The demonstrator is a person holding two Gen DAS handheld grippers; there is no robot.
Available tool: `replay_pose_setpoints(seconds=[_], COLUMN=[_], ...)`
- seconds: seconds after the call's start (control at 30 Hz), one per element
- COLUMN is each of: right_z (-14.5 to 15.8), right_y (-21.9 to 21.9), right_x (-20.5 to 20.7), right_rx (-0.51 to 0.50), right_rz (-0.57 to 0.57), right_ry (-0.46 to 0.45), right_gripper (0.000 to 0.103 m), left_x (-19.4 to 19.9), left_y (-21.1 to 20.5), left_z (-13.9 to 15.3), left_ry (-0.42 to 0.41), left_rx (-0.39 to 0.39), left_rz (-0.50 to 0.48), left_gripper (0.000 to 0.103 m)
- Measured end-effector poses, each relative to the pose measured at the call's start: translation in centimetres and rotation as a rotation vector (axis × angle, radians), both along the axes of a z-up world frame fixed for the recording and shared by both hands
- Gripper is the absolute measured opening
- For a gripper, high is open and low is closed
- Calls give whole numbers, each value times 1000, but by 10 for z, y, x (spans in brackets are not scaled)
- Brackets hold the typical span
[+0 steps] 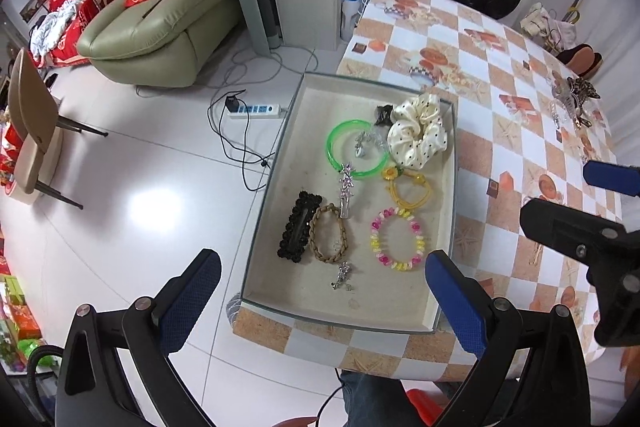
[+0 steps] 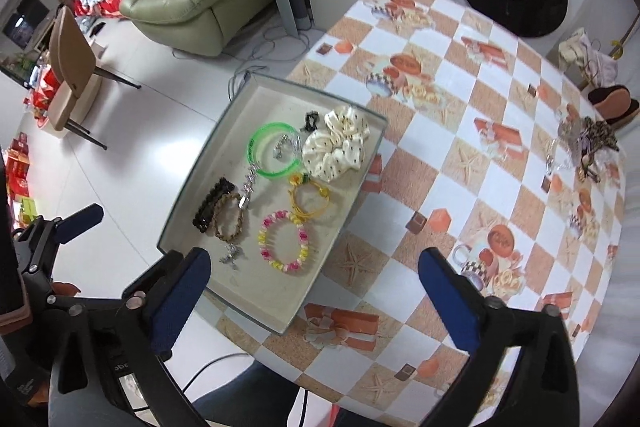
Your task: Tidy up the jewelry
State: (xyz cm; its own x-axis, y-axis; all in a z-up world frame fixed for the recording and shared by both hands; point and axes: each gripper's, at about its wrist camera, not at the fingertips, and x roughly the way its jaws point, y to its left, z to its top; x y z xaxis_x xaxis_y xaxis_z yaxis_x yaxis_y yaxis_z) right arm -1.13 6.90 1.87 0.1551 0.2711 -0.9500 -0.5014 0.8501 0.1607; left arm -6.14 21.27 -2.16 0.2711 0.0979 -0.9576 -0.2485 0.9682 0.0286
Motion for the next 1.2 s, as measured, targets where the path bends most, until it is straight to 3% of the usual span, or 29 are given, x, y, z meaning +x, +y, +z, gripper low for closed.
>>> replay_pose_setpoints(seconds=[0.2,0.4,0.63,1.2], right_z=[19,30,40,49], right_y=[-1,-2,-4,-1], right_x=[-1,-1,-5,-8], right_rx=[2,9,-13,-38], right_rz=[-7,-10,-15,-8], right_ry=[-44,-1,-30,-53], right_gripper=[103,103,103,103], left_x=[-3,-7,-10,-14], left_y=[0,1,3,0], left_z=[14,29,39,43], left_ry=[-20,-27,0,4], left_rx=[6,38,13,18], left_rz=[5,8,7,-5], left_gripper=[103,103,103,103])
